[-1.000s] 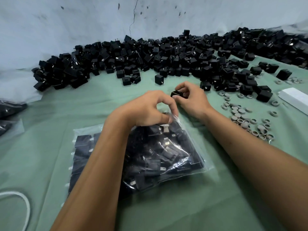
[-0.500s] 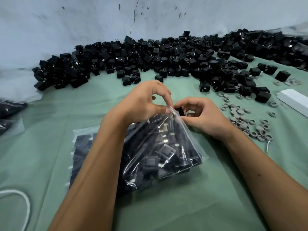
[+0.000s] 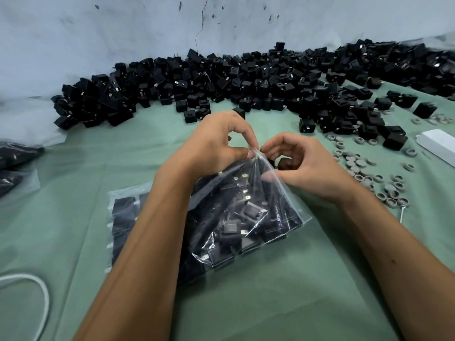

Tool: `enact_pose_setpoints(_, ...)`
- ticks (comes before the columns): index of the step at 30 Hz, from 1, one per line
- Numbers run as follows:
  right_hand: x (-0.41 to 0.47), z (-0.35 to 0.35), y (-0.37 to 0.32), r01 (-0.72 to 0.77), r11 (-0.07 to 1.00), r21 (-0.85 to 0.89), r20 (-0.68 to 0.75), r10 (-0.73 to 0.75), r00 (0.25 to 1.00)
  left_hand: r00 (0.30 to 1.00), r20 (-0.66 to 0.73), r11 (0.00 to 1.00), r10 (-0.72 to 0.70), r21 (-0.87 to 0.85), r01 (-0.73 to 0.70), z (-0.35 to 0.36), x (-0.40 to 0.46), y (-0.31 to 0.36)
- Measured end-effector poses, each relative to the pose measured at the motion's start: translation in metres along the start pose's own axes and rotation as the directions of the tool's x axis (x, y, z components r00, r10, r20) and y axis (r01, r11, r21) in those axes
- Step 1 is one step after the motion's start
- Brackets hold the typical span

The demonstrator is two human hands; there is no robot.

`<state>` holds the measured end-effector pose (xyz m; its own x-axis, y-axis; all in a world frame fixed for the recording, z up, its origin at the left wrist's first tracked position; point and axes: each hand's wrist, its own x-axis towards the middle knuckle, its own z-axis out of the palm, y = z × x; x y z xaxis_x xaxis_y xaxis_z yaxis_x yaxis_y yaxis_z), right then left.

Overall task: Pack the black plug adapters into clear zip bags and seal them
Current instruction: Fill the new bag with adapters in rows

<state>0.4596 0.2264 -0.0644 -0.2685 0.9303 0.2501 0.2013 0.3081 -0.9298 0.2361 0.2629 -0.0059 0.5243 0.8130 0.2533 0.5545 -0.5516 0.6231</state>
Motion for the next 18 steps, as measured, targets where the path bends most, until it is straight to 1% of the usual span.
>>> enact_pose_setpoints(2, 0.0, 0.0, -0.001, -0.023, 1.0, 0.0, 0.069, 0.023, 0.997, 1.0, 0.001, 1.0, 0.002, -0.002, -0.002, 0.0, 0.0, 0.0)
enact_pose_setpoints(4, -0.001, 0.002, -0.005, -0.046, 0.999, 0.024, 0.096, 0.043, 0.994, 1.0, 0.006, 1.0, -0.002, -0.007, 0.002, 0.001, 0.0, 0.0)
enact_pose_setpoints(6, -0.002, 0.002, -0.008, -0.038, 0.999, -0.024, 0.053, 0.04, 0.998, 1.0, 0.012, 1.0, -0.01, -0.022, 0.01, 0.001, 0.0, 0.0)
enact_pose_setpoints(8, -0.002, -0.001, -0.01, -0.017, 0.988, -0.151, -0.006, 0.016, 1.0, 1.0, 0.019, 0.999, -0.016, -0.035, 0.016, 0.0, -0.001, -0.001)
enact_pose_setpoints(9, -0.003, -0.001, -0.01, -0.012, 0.983, -0.181, -0.017, 0.009, 1.0, 1.0, 0.023, 0.999, -0.016, -0.039, 0.017, 0.0, -0.001, -0.001)
enact_pose_setpoints(10, -0.003, -0.002, -0.01, -0.011, 0.984, -0.175, -0.022, 0.007, 1.0, 1.0, 0.027, 0.999, -0.015, -0.04, 0.016, 0.0, -0.001, 0.0)
enact_pose_setpoints(12, -0.003, 0.0, -0.012, -0.017, 0.994, -0.111, -0.012, 0.016, 1.0, 0.999, 0.03, 0.999, -0.012, -0.036, 0.013, 0.001, -0.001, 0.0)
enact_pose_setpoints(16, -0.004, 0.007, -0.016, -0.029, 0.998, 0.05, 0.112, 0.023, 0.993, 1.0, 0.027, 0.999, -0.012, -0.038, 0.013, -0.001, 0.0, 0.001)
enact_pose_setpoints(18, -0.005, 0.006, -0.017, -0.05, 0.994, 0.097, 0.14, 0.036, 0.989, 1.0, 0.024, 0.999, -0.01, -0.04, 0.011, -0.001, 0.0, 0.001)
